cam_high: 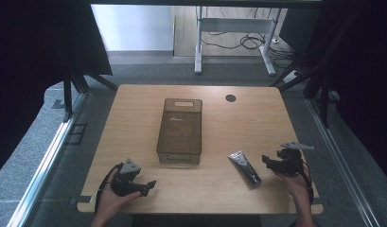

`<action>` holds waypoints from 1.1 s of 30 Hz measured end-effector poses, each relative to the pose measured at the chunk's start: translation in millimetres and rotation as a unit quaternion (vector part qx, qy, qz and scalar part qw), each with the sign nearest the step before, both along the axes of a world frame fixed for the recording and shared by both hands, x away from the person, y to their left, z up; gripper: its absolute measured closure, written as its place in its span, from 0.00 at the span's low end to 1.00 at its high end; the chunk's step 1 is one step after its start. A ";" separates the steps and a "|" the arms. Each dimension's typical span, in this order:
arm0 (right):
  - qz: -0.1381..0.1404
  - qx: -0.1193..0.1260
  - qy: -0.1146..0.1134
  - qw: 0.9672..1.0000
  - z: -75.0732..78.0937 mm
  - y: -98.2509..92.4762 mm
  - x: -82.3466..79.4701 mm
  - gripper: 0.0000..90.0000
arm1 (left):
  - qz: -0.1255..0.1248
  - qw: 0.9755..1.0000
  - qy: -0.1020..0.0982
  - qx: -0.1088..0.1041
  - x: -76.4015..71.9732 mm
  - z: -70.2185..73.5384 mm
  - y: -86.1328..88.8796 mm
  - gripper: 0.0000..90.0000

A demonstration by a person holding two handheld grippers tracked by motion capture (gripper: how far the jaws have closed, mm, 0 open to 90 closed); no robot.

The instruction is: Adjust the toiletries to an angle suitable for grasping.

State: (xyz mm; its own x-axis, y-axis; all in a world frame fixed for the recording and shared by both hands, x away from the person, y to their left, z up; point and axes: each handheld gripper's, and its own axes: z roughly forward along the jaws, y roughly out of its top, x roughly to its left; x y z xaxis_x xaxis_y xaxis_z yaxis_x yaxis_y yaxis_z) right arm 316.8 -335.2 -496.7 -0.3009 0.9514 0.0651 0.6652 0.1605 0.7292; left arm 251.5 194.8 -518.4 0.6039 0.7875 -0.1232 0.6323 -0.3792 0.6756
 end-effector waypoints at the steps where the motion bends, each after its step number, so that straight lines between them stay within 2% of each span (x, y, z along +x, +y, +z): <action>1: -0.001 0.000 -0.006 1.000 0.6 -0.6 -0.7 0.37 | 0.000 1.000 0.000 -0.001 0.3 0.1 0.4 0.22; 5: 0.018 -0.017 -0.018 1.000 2.1 -2.7 -4.6 0.39 | 0.002 1.000 -0.001 -0.001 1.6 0.3 1.6 0.22; 11: 0.018 -0.022 -0.017 0.999 4.0 -2.1 -9.7 0.41 | -0.002 1.000 -0.001 -0.003 3.7 1.0 0.7 0.22; 15: 0.030 -0.009 -0.009 0.999 3.3 -3.5 -12.3 0.46 | -0.005 1.000 -0.002 -0.003 5.8 1.1 0.8 0.22; 19: 0.039 -0.003 -0.009 0.999 3.9 -4.1 -14.1 0.49 | -0.004 1.000 -0.001 0.000 8.4 -0.2 1.1 0.22; 22: 0.041 0.000 0.000 0.999 2.8 -4.4 -14.4 0.51 | -0.003 1.000 0.000 0.000 8.9 -0.3 0.4 0.22; 33: 0.057 -0.008 0.007 0.998 7.9 -6.4 -17.7 0.65 | -0.007 1.000 -0.003 0.006 7.0 0.4 -5.3 0.22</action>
State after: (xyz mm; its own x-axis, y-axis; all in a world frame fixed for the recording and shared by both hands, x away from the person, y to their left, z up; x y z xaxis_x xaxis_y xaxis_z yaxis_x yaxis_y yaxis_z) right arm 299.1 -341.6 -488.8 -0.4071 0.9117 0.0545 0.6514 0.2480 0.7171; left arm 258.5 189.6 -518.0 0.6162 0.7797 -0.1111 0.6229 -0.3962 0.6746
